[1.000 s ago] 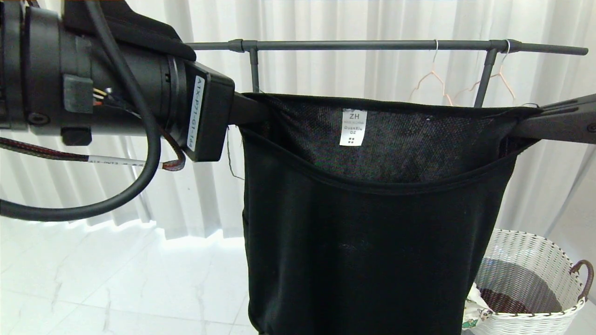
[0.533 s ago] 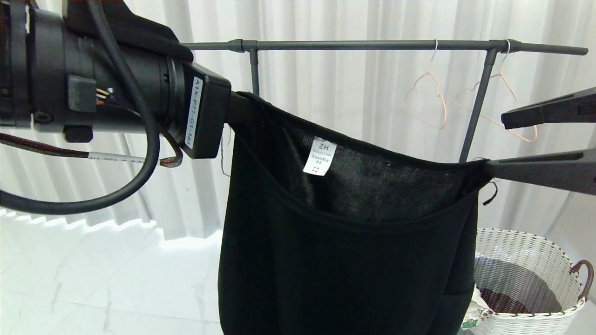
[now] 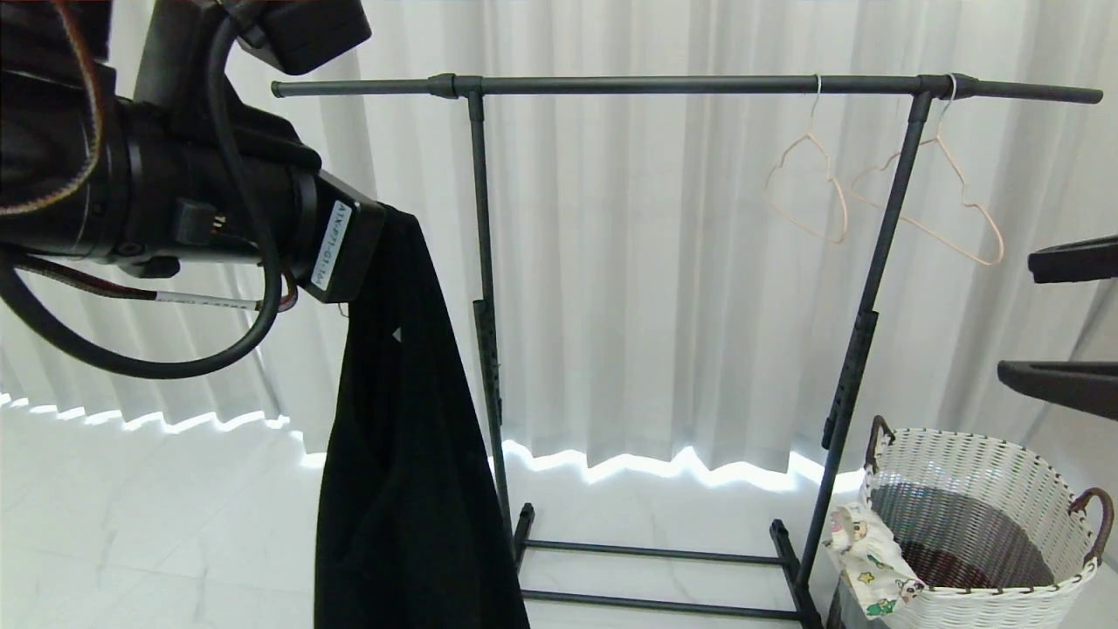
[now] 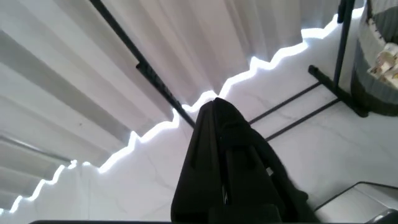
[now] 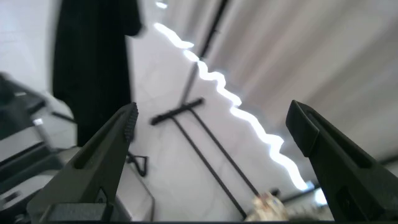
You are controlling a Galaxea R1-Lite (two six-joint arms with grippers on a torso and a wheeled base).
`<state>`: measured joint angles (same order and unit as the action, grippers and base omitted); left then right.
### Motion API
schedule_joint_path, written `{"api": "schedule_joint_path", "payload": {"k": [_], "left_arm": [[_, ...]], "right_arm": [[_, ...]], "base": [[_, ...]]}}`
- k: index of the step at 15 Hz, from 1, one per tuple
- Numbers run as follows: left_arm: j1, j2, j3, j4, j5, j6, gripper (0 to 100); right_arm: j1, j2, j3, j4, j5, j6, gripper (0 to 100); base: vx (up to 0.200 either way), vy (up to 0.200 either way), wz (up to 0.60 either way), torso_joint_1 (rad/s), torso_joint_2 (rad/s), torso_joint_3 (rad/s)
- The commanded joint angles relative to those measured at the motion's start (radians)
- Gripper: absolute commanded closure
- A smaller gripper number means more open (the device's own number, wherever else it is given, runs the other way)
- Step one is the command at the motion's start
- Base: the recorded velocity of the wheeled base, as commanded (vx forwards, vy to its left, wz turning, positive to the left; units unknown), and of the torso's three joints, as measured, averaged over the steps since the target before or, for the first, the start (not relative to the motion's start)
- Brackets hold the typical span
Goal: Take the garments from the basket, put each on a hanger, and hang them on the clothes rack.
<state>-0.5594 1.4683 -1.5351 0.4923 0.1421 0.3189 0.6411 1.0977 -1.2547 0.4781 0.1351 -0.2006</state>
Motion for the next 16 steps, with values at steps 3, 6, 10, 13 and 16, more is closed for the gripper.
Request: {"api": "schedule_joint_path", "payload": {"k": [3,6,10,13,16], "left_arm": [[0.208,-0.114,0.174,-0.006,0.013,-0.001,100],[0.381,-0.237,0.346,-0.032,0.013,0.0,100],[0.509,-0.344,0.53,-0.186,0.014,0.019,100],[0.564,-0.359,0.536,-0.189,0.013,0.046,100],[0.567,-0.381,0.55,-0.189,0.011,0.048,100]], "right_arm": [[-0.425,-0.019,0.026,0.1,-0.104,-0.01,0],[-0.695,-0.007,0.136,0.079,-0.109,-0.152,0],[-0.805,0.021,0.377,-0.3,-0.104,-0.232,0],[-0.805,0.027,0.459,-0.414,-0.106,-0.243,0],[-0.805,0.024,0.471,-0.498,-0.097,-0.286,0]], "base": [[0.0,0.0,0.0,0.0,0.0,0.0],[0.0,0.0,0.0,0.0,0.0,0.0],[0.0,0.0,0.0,0.0,0.0,0.0],[0.0,0.0,0.0,0.0,0.0,0.0],[0.0,0.0,0.0,0.0,0.0,0.0]]}}
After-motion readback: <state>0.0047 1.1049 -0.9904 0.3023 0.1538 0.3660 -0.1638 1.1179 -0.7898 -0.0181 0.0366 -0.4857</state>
